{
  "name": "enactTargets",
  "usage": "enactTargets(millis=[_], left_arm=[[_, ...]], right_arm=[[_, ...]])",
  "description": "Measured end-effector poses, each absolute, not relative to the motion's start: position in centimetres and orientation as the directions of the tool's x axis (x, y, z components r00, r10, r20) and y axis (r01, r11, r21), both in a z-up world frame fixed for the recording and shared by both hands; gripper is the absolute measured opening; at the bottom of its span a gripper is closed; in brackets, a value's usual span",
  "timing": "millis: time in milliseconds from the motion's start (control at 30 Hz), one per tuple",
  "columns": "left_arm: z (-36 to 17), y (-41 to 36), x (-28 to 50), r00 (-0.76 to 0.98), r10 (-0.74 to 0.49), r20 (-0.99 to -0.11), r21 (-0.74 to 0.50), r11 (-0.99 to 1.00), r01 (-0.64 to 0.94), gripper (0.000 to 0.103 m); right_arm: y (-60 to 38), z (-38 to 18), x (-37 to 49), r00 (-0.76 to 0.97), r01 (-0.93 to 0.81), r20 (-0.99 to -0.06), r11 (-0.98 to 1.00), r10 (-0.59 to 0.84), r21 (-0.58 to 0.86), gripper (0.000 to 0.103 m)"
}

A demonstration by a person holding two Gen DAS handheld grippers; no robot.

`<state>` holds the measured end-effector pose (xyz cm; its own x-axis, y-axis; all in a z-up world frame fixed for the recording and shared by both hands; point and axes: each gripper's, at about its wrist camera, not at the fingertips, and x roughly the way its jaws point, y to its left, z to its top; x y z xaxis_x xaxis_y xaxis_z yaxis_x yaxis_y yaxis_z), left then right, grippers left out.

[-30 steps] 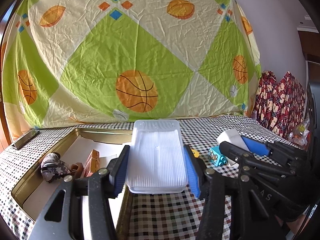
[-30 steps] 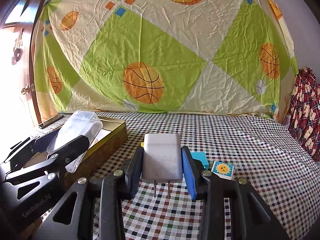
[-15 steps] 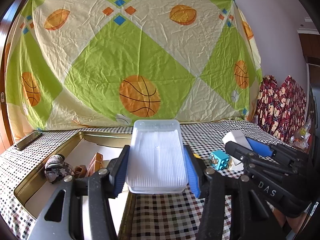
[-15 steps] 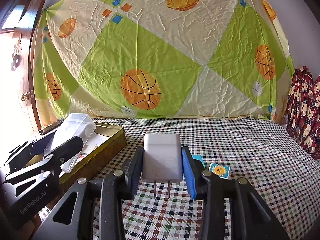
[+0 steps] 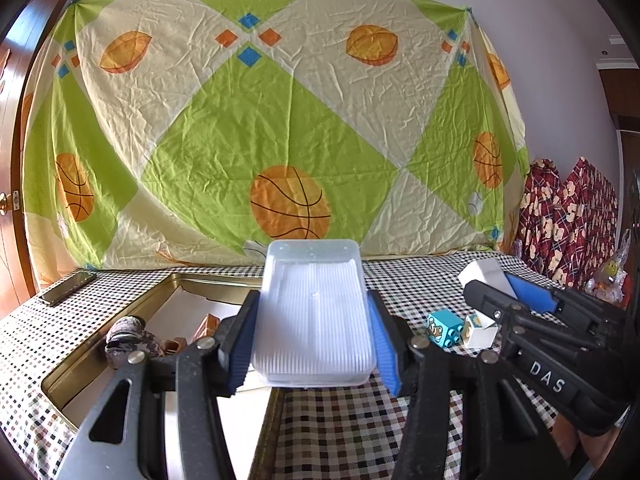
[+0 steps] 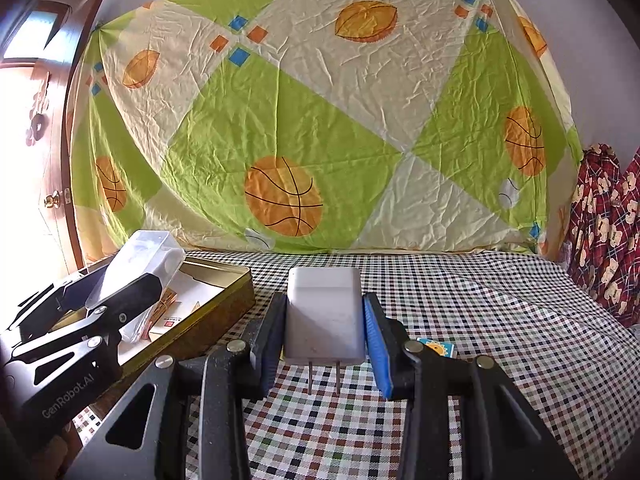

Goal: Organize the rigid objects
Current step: 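Carry the plug with the right tool while the left tool carries the plastic box over the tin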

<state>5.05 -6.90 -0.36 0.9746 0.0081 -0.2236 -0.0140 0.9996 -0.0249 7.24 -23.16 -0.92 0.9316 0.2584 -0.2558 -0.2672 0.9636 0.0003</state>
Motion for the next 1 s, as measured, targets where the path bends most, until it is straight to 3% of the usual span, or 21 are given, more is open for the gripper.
enactTargets(millis=[1000], left_arm=[[0.1, -4.0, 2.9, 0.986, 0.040, -0.161, -0.045, 0.998, -0.048, 0.051]], right_arm=[[-20.5, -0.7, 5.5, 0.933, -0.316, -0.183, 0.949, 0.310, -0.005, 0.040]])
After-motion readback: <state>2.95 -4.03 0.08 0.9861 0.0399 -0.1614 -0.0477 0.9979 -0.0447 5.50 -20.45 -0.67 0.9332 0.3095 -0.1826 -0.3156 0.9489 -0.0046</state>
